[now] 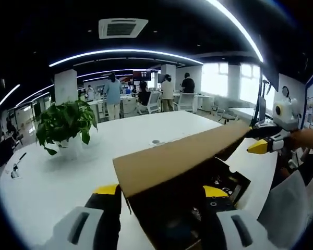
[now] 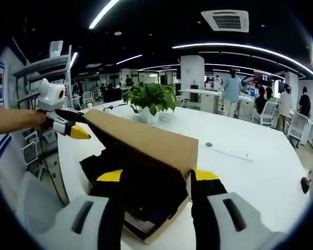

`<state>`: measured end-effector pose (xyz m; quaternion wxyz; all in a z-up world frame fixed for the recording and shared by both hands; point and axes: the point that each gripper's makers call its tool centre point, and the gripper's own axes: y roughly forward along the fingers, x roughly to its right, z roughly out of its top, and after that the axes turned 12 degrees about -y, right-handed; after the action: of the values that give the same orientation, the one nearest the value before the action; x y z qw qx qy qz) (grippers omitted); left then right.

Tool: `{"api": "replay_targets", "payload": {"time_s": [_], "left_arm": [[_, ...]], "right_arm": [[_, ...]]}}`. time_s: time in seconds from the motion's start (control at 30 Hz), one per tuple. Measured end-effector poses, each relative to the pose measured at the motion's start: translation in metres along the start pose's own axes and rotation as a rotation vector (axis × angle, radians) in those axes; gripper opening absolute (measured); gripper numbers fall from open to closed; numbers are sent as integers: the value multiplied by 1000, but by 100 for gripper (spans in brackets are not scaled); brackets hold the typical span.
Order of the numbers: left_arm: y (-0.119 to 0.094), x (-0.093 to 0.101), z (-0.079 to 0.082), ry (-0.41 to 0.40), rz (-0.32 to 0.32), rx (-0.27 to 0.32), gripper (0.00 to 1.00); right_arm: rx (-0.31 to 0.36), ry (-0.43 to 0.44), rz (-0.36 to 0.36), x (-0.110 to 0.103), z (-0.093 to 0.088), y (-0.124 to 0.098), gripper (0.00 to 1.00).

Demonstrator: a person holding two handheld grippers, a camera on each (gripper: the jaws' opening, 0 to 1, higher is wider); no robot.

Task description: Operate the shoe box by opening the lid, removing the specified soft item, and placing it in the target area until the item is outside and the box remains undamaged.

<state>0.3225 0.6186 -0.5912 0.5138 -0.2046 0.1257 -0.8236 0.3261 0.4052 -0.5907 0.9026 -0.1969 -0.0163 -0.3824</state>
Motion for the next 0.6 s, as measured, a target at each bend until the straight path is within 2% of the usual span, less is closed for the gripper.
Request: {"api": "replay_targets", "payload": {"time_s": [0.2,0.3,0.6], "left_arm": [[6,-5,8,21,2,4,59],[9,-12,10,69,21,4,53],[14,-26,18,110,50,26,38]], "right_arm": [[2,-15,-2,7,5,5,47],[0,-19,-7,11,6,8,45],[-3,-26,-23,22,10,15,42]]}}
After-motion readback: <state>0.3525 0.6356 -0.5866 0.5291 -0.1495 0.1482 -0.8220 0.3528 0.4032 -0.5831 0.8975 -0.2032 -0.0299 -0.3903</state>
